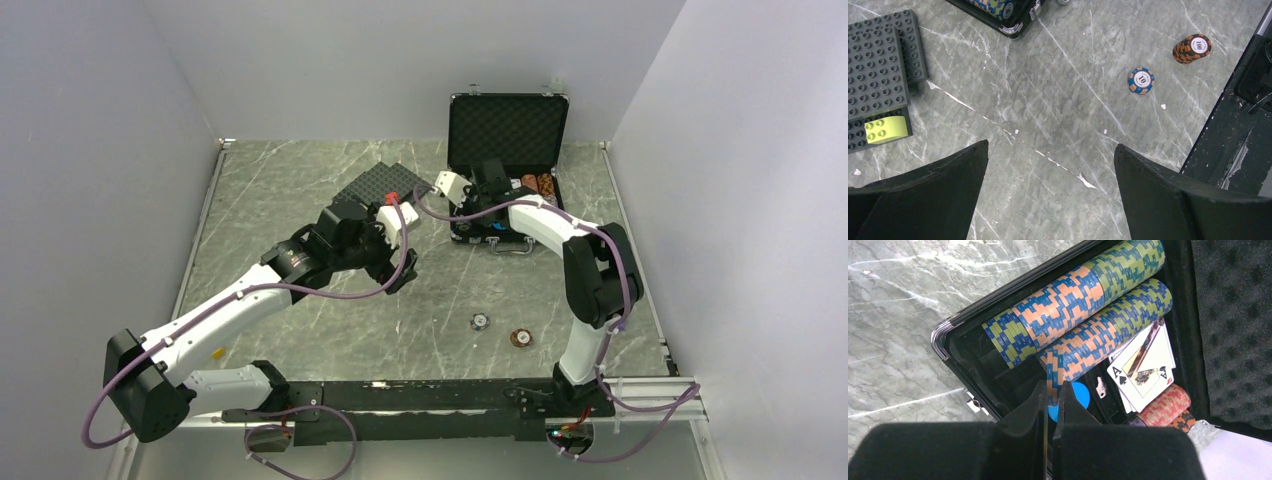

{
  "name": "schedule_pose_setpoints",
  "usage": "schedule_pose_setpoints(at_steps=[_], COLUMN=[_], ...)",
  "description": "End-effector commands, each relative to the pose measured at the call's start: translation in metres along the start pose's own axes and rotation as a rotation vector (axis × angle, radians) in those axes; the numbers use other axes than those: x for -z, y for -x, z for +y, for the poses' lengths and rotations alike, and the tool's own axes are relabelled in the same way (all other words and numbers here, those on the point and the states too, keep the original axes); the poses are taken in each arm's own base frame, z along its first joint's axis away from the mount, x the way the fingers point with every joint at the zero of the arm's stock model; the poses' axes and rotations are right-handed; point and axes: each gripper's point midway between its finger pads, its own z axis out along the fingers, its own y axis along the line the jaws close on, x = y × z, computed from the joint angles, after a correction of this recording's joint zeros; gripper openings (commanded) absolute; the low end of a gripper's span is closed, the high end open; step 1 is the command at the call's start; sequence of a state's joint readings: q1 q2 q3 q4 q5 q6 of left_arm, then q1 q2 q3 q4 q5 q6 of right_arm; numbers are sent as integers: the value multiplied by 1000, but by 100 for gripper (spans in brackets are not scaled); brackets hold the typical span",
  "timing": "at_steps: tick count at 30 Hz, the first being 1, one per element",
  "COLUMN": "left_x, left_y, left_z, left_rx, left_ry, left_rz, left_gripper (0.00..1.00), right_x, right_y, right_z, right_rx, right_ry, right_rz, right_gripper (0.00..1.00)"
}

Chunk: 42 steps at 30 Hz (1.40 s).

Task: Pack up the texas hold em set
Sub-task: Place the poker chip in the chip case.

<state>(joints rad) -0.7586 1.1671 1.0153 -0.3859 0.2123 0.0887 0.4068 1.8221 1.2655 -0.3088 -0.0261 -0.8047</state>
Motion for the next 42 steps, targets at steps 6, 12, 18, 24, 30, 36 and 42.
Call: schedule_pose_setpoints(at_steps=[6, 12, 18, 24, 30, 36, 42], left_x=[2, 0, 0, -2, -4, -5, -6], left_y=[14, 11, 12, 10, 9, 8, 6], left_z=[0, -1, -2, -2, -2, -1, -1], left_rx=[5, 10, 11, 11, 13, 13, 15], left_ry=[-9, -16, -21, -24, -26, -25, -27], left_rz=[-48, -39, -40, -32, -30, -26, -20], left_gripper=[99, 99, 99, 99, 99, 99, 99], right_x=[18, 30, 21, 9, 3, -3, -7], right_y=[4, 10, -3, -12, -10, -5, -8], right_z=[-6, -4, 8, 11, -1, -15, -20], right_rx=[11, -2, -9, -7, 13, 32, 37], right_ry=[-27, -22, 5, 15, -48, -128, -160], right_rz=[-15, -39, -6, 40, 28, -7, 1], right_gripper=[0, 0, 0, 0, 0, 1, 4])
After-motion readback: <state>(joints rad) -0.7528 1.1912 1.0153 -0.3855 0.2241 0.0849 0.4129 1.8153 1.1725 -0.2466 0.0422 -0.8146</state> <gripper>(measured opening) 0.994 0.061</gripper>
